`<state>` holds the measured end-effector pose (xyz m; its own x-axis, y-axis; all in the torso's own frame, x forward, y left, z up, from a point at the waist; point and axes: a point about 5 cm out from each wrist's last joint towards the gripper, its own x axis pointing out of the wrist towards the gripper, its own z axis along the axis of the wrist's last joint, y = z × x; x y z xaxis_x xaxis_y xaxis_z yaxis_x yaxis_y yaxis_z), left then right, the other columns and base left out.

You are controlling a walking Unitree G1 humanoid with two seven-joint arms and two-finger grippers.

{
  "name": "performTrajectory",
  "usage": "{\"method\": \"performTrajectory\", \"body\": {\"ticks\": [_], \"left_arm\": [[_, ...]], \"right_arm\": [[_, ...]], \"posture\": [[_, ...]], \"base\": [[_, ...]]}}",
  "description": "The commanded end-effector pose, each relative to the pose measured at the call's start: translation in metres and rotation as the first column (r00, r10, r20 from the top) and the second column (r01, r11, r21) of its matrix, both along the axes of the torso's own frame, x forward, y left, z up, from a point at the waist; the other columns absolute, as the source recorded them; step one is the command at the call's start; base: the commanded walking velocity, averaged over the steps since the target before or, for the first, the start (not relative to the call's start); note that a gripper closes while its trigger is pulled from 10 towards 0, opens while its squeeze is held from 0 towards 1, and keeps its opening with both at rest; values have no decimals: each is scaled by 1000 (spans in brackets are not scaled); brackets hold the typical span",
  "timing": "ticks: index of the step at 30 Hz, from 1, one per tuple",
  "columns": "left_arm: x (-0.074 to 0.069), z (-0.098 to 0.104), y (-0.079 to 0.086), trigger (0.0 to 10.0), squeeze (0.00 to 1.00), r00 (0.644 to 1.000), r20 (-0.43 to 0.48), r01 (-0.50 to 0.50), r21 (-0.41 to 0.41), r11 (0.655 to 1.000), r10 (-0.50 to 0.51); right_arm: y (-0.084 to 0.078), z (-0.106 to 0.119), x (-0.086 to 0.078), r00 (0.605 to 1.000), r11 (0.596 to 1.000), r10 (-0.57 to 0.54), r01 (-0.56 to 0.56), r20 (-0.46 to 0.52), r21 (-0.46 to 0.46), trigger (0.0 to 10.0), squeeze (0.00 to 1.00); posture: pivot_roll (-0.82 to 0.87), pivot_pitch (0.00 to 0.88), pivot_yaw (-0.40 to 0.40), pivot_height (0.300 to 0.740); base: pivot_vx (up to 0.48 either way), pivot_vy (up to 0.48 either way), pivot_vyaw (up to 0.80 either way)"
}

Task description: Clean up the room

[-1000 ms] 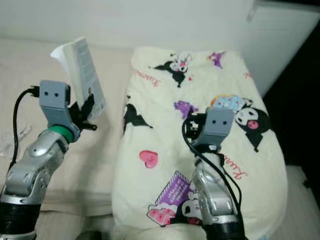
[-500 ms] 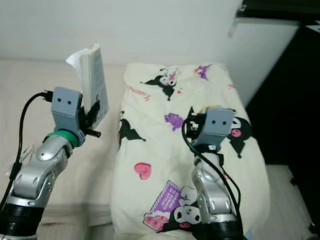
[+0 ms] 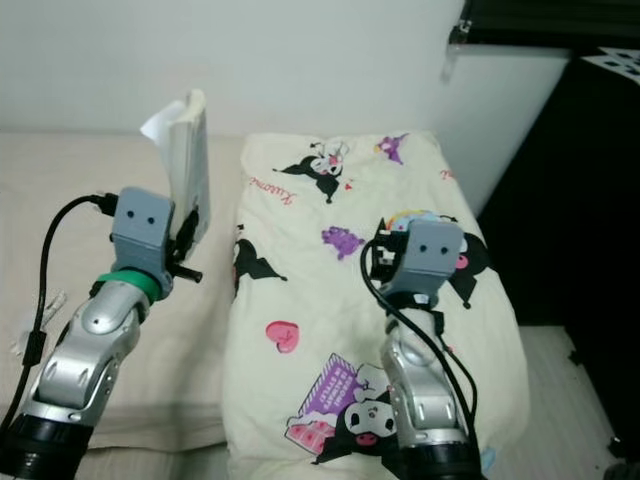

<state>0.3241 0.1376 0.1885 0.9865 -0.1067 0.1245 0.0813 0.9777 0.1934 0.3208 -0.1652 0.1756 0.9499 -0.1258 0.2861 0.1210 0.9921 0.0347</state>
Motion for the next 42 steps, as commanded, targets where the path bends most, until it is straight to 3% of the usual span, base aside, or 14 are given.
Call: {"method": "performTrajectory", "body": {"ticks": [1, 6, 23, 29, 42], "left_arm": [[-4, 7, -3, 10000, 0, 998, 57, -1, -17, 1000, 2], [-4, 7, -3, 10000, 0, 998, 61, -14, -23, 1000, 15], [0, 1, 8, 10000, 0, 995, 44, -88, -47, 995, 90], [4, -3, 13, 10000, 0, 992, 20, -126, 15, 992, 126], [5, -6, 11, 10000, 0, 994, 5, -109, 35, 993, 109]], "right_arm": [[2, -5, 1, 1000, 1000, 3, -3, -14, -4, 10000, 0], [2, -5, 1, 1000, 1000, 6, -6, -16, -4, 10000, 0], [1, -7, 2, 1000, 1000, 11, -12, -25, -16, 10000, 0], [1, -7, 2, 1000, 1000, 8, -8, -22, -17, 10000, 0], [1, -7, 1, 1000, 1000, 6, -6, -17, -13, 10000, 0]], "posture": [[-41, 60, 44, 740], [-37, 58, 41, 740], [-43, 61, 37, 740], [-46, 62, 42, 740], [-51, 61, 48, 740]], "base": [[0, 0, 0], [0, 0, 0], [0, 430, 0], [0, 0, 0], [0, 0, 0]]}}
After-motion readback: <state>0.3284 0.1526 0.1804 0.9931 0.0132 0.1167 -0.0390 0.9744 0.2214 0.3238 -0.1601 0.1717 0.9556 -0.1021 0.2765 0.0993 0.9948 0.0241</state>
